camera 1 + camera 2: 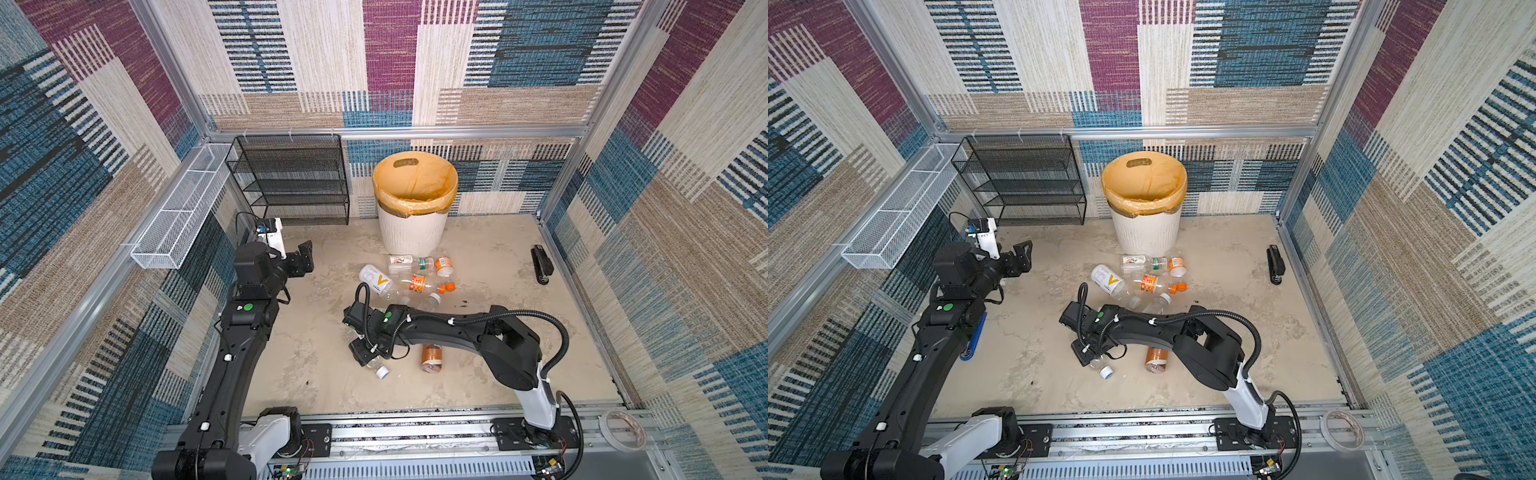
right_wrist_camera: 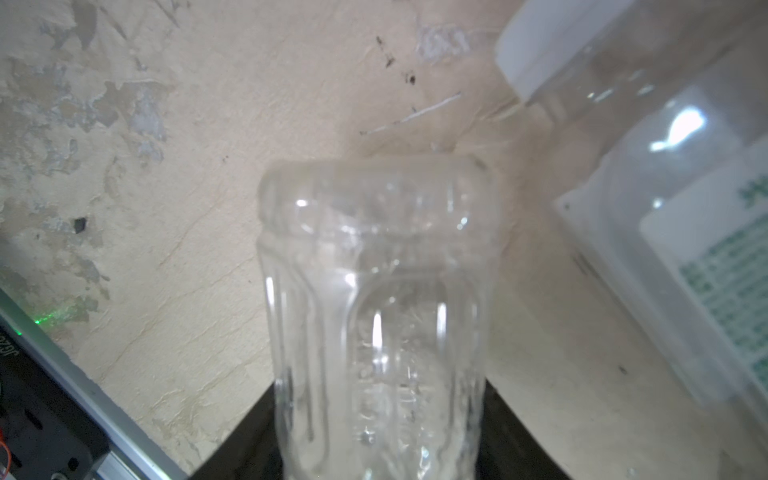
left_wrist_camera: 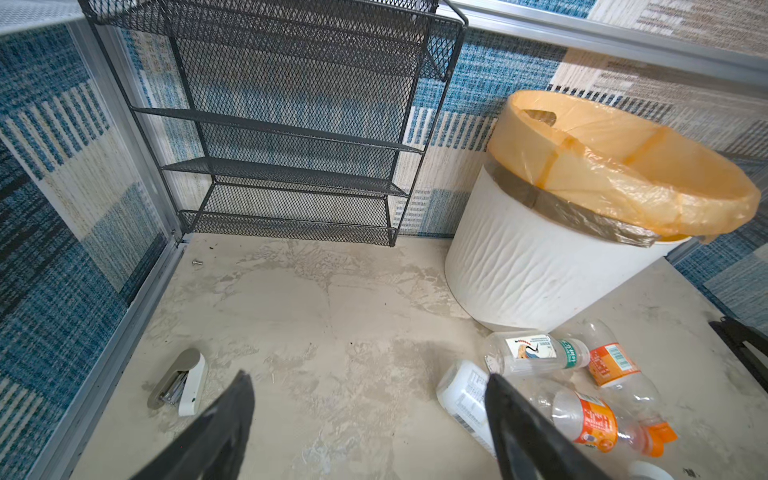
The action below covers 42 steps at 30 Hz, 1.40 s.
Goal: Throw the plastic bottles in the bin
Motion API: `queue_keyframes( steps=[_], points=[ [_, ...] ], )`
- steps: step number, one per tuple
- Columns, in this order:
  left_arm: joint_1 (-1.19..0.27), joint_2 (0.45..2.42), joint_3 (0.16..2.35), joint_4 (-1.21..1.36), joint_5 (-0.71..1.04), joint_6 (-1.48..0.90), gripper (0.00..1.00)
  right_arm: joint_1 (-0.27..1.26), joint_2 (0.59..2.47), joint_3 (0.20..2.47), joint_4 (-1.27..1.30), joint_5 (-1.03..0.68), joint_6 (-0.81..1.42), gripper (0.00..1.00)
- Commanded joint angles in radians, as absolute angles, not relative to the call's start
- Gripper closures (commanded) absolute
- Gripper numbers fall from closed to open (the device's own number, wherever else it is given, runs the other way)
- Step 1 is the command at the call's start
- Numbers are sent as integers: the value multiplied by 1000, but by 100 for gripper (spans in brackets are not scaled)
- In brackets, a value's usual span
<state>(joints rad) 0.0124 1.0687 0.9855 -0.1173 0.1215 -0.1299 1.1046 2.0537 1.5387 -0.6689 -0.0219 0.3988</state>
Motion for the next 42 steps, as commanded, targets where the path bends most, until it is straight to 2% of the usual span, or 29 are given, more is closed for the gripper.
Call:
queue_keyframes(
  steps=[1, 8, 13, 16, 19, 23, 27, 32, 38, 40, 42],
  points=[
    [14, 1071, 996, -122, 137, -120, 14, 1092, 2002, 1509, -616, 2, 407, 43],
    [7, 1064, 966, -102, 149, -115, 14, 1023, 1772, 1415, -515, 87, 347, 45],
    [-44, 1079, 975, -129, 138, -82, 15, 892, 1449, 1201, -265, 68, 297, 45],
    [-126, 1060, 958, -133, 83, -27, 15, 884, 1308, 1148, -209, 231, 178, 41],
    [-233, 1039, 936, -124, 27, 31, 14, 848, 1177, 1116, -121, 416, 48, 41],
    [-289, 1009, 902, -123, 57, -8, 16, 818, 942, 958, 273, 535, -141, 42],
    [-298, 938, 825, -98, 68, -111, 18, 796, 765, 787, 690, 521, -317, 40],
    [-324, 911, 824, -179, 71, -163, 18, 737, 831, 853, 765, 441, -391, 40],
    [-437, 906, 831, -213, 5, -142, 18, 576, 1118, 1104, 663, 242, -177, 41],
    [-482, 913, 830, -219, -16, -132, 18, 534, 1282, 1304, 521, 145, -113, 41],
    [-529, 925, 834, -232, -41, -123, 18, 494, 1495, 1621, 231, 41, -60, 40]
  ],
)
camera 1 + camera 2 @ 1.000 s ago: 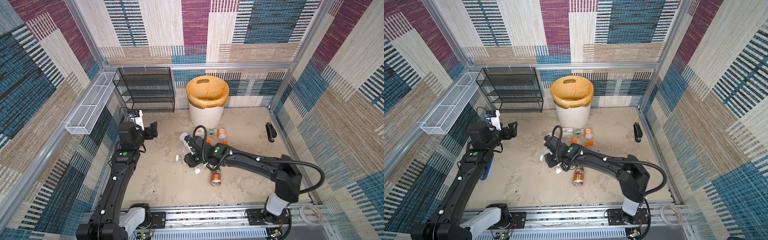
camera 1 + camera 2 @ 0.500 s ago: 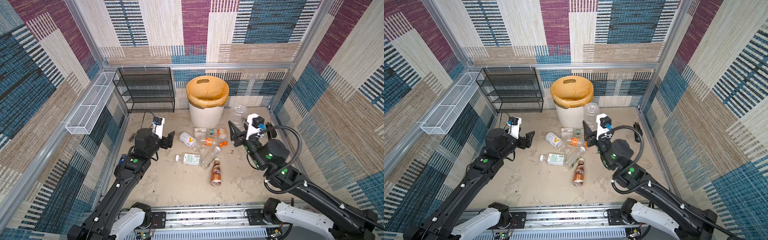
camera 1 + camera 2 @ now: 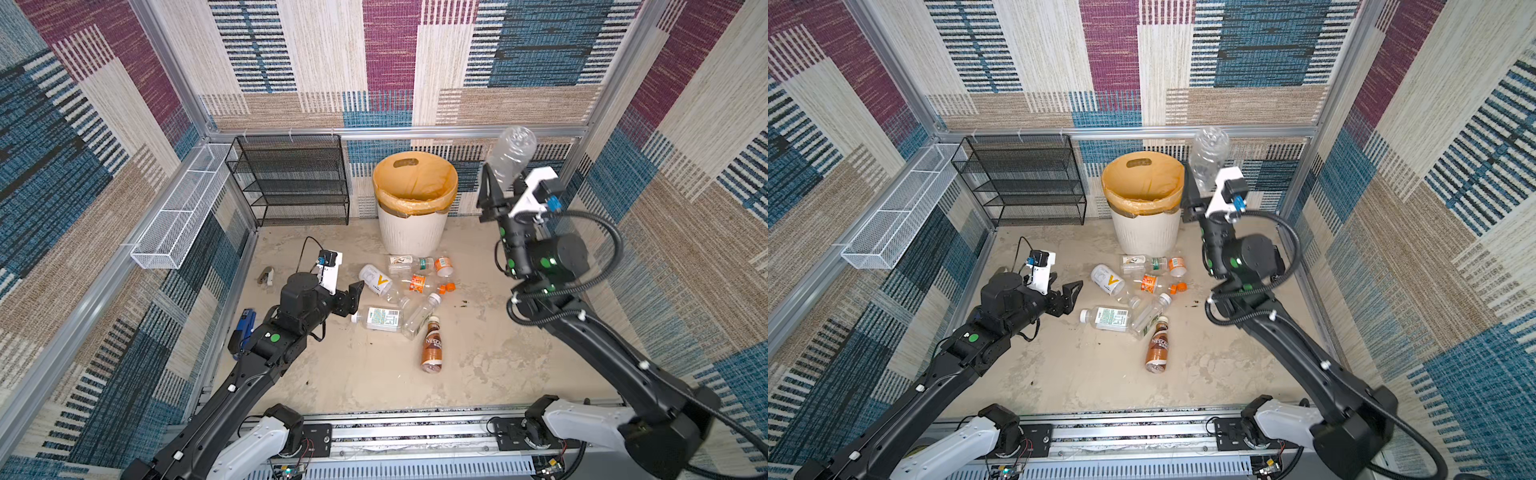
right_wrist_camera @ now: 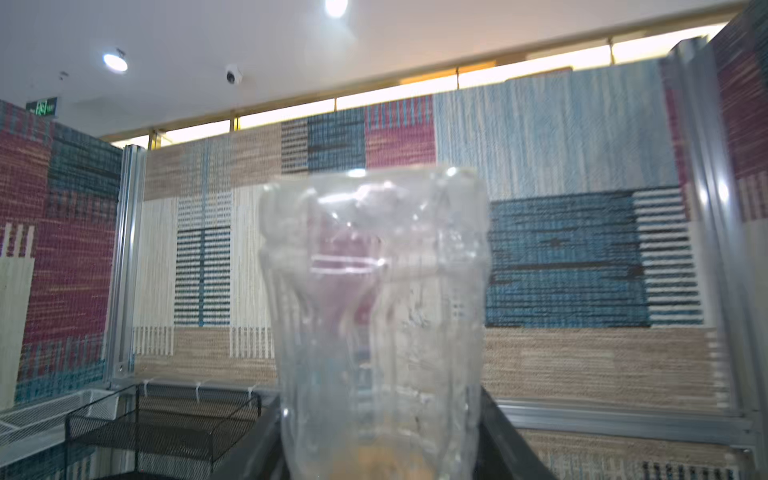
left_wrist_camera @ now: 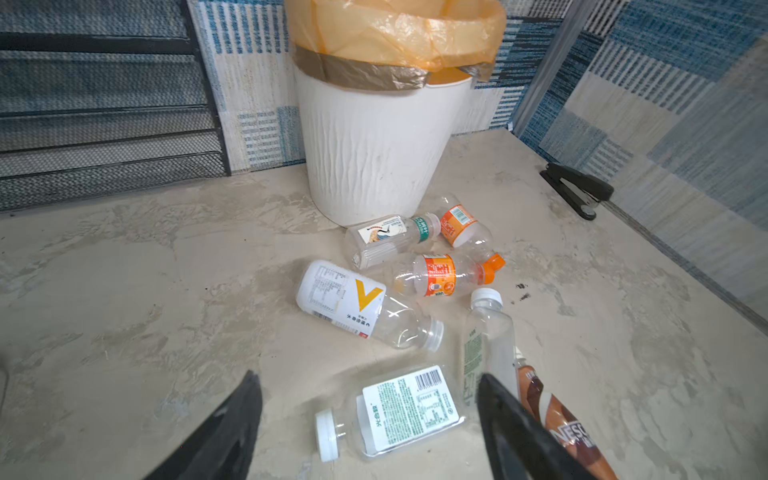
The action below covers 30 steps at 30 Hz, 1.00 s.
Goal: Throw the plastic bottles in the bin
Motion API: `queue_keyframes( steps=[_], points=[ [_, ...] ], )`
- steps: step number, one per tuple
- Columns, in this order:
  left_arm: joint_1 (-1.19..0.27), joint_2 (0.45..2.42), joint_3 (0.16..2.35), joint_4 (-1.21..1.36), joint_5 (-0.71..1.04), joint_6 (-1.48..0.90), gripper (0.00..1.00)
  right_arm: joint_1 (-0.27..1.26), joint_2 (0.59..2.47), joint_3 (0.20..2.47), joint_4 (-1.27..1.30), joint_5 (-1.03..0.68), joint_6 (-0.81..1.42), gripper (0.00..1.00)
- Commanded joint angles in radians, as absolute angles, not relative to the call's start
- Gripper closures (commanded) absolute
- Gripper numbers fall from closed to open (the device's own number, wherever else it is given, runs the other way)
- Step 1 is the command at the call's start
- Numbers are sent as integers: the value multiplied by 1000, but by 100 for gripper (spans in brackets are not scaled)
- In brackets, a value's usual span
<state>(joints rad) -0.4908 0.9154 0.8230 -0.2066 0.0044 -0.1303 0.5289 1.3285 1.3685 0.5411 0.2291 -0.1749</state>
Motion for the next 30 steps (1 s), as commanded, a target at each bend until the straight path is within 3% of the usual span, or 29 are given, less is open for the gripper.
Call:
queue_keyframes(
  steps=[1, 3, 7, 13, 20, 30],
  points=[
    [-548, 931, 839, -245, -48, -122, 19, 466, 1598, 1784, 81, -26, -25, 39],
    [-582, 941, 849, -289, -52, -138, 21, 426, 1760, 2017, -113, -120, 9, 31],
    [-644, 924, 806, -292, -68, -188, 22, 397, 2025, 2480, -460, -141, 1, 1],
    [-744, 999, 845, -319, -81, -173, 20, 378, 2180, 2804, -657, -108, 2, 1],
    [-897, 1160, 938, -325, -112, -176, 18, 357, 2148, 2800, -728, -20, -20, 1],
    [-1043, 1464, 1145, -454, -92, -455, 17, 249, 2099, 2737, -797, 126, 7, 0]
  ],
)
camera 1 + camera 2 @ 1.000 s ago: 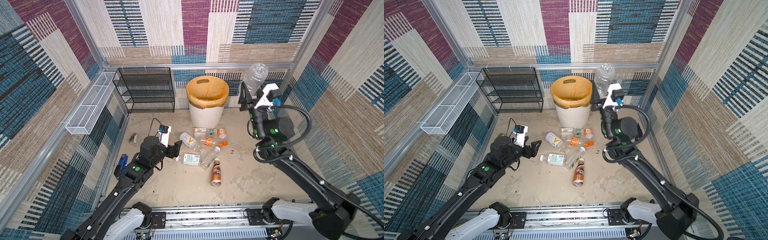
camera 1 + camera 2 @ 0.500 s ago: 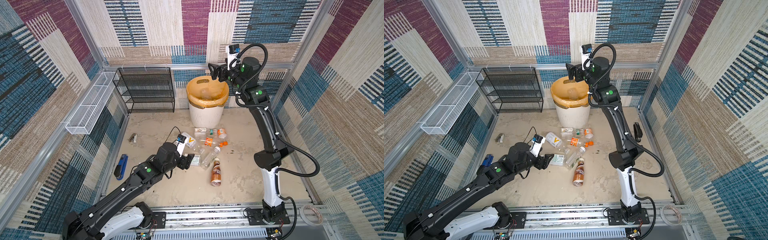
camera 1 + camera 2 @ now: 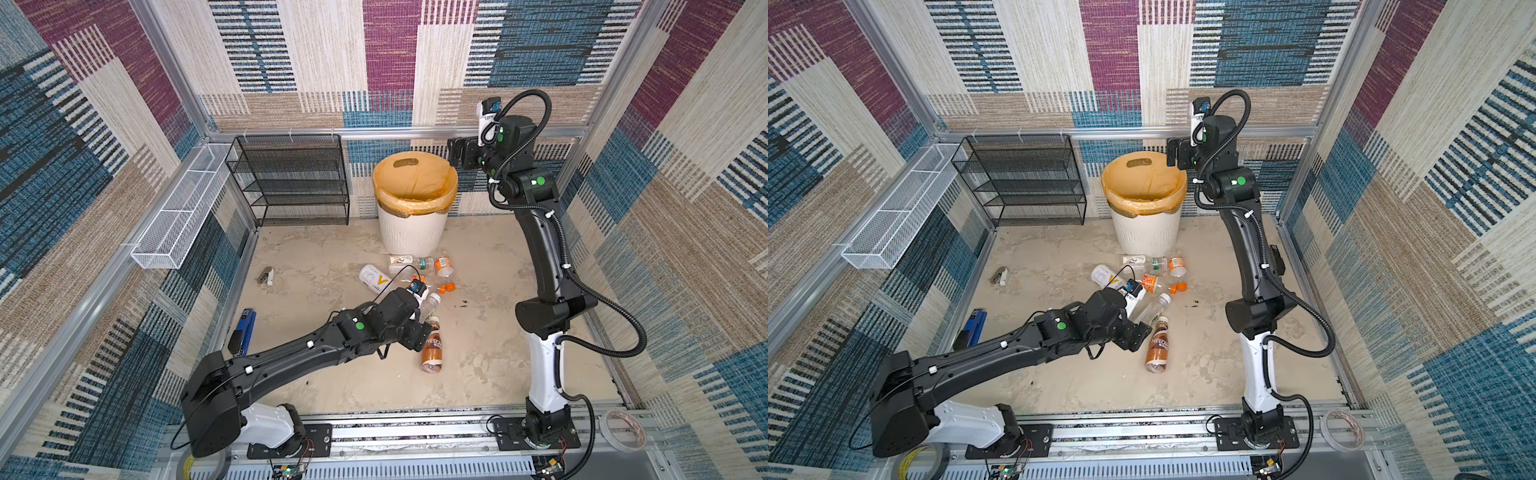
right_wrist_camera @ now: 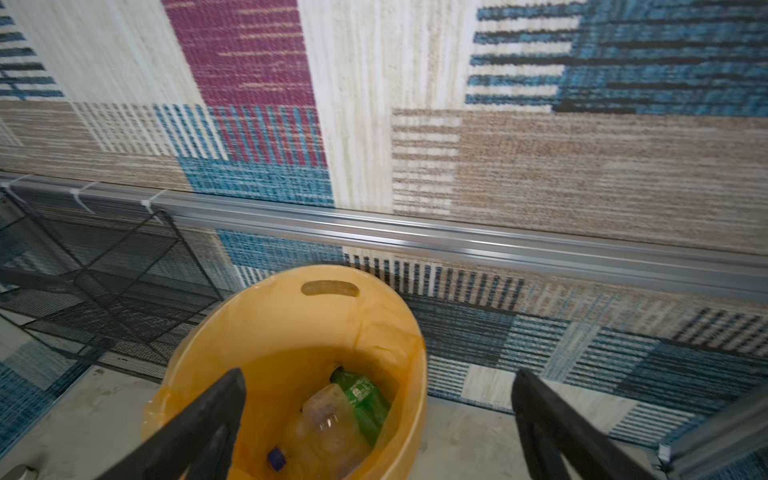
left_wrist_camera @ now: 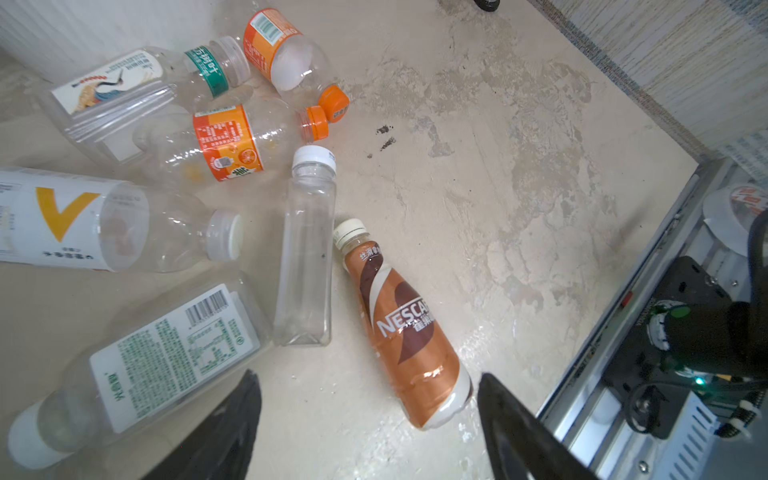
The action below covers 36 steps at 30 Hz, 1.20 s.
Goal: Throw the plastic bottles in the bin
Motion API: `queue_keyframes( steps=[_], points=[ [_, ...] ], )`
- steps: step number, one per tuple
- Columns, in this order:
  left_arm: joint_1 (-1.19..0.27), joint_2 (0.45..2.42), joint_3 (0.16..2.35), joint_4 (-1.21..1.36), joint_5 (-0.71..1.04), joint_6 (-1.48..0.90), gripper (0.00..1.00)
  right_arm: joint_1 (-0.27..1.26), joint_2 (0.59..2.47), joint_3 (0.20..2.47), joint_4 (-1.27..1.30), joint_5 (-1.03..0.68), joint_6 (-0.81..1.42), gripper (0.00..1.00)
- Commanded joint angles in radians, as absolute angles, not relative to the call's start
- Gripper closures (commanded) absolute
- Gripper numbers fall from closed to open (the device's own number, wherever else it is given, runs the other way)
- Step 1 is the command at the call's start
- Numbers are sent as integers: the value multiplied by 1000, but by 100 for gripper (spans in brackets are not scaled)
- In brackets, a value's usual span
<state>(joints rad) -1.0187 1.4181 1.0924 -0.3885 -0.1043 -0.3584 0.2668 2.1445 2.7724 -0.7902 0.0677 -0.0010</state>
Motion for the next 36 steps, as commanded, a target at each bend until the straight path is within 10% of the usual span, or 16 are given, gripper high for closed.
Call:
queue_keyframes(
  steps=[1, 15, 36],
  points=[
    [-1049, 1488, 1163, -468, -86, -460, 17, 240, 2056, 2664, -764, 130, 5, 0],
    [-1060, 1721, 1285, -589, 16, -502, 17, 112, 1381, 1415, -228, -11, 172, 1],
    [-1058, 1962, 1399, -649, 106, -403, 26, 77, 1288, 1181, -97, 6, 260, 1]
  ],
)
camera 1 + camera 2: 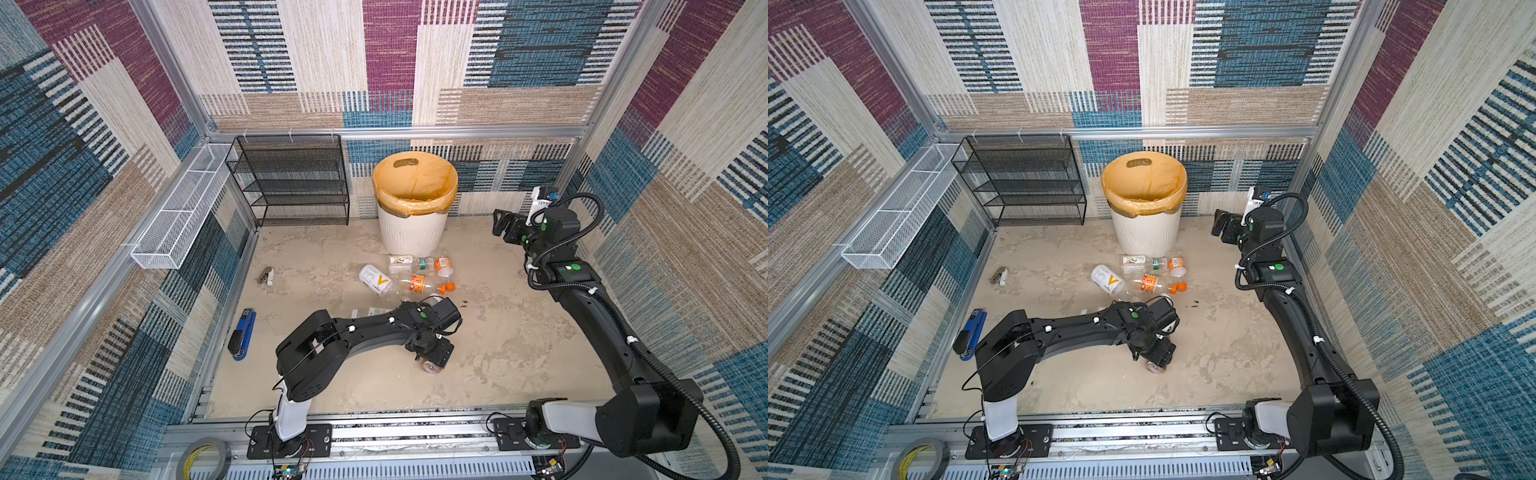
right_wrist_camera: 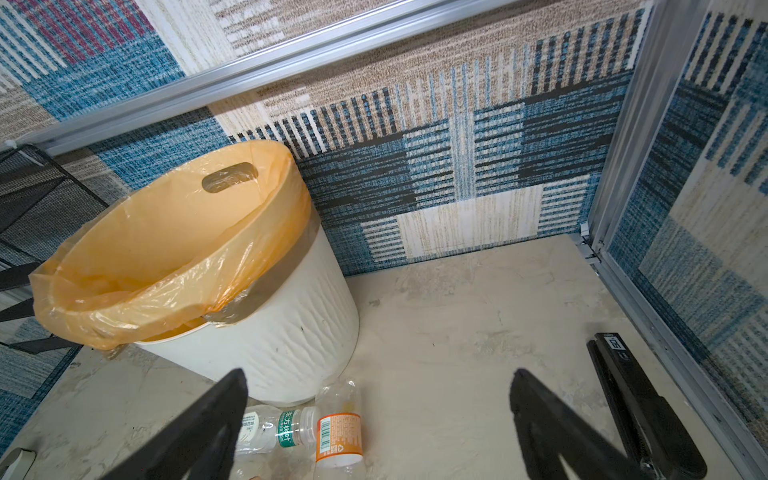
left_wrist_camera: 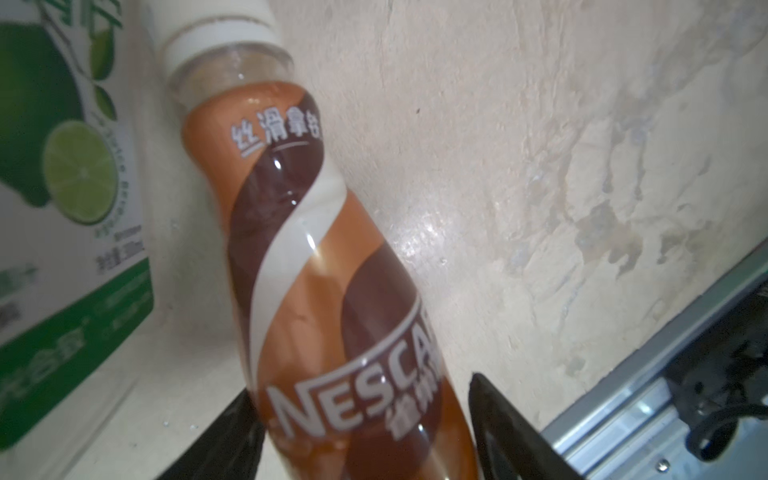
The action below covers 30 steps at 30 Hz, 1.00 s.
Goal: Throw the plastic bottles in the bin
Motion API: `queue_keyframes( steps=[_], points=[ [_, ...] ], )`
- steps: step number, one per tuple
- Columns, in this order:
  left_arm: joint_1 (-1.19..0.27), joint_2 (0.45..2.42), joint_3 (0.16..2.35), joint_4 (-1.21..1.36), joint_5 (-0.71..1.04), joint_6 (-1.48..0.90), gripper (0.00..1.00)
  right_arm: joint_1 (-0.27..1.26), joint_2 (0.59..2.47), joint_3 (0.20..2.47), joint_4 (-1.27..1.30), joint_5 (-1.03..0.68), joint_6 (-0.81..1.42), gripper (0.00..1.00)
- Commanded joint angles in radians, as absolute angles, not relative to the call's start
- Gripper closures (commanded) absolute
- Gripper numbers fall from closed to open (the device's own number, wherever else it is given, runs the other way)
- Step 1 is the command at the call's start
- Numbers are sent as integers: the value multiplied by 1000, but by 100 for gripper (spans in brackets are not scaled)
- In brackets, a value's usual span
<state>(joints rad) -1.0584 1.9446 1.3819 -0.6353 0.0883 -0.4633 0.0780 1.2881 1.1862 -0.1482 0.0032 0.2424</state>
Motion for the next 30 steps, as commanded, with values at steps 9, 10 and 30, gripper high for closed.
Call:
queue_keyframes(
  steps=[9, 10, 30],
  points=[
    [-1052, 1990, 1426, -646, 105, -355, 44, 72, 1266, 1121, -94, 20, 261, 1],
    [-1052, 1986, 1424, -644, 103, -350, 45, 72, 1267, 1109, -92, 24, 258, 1],
    [-978, 1307, 970, 158, -159, -5, 44, 67, 1239, 895, 13, -77, 238, 1]
  ],
)
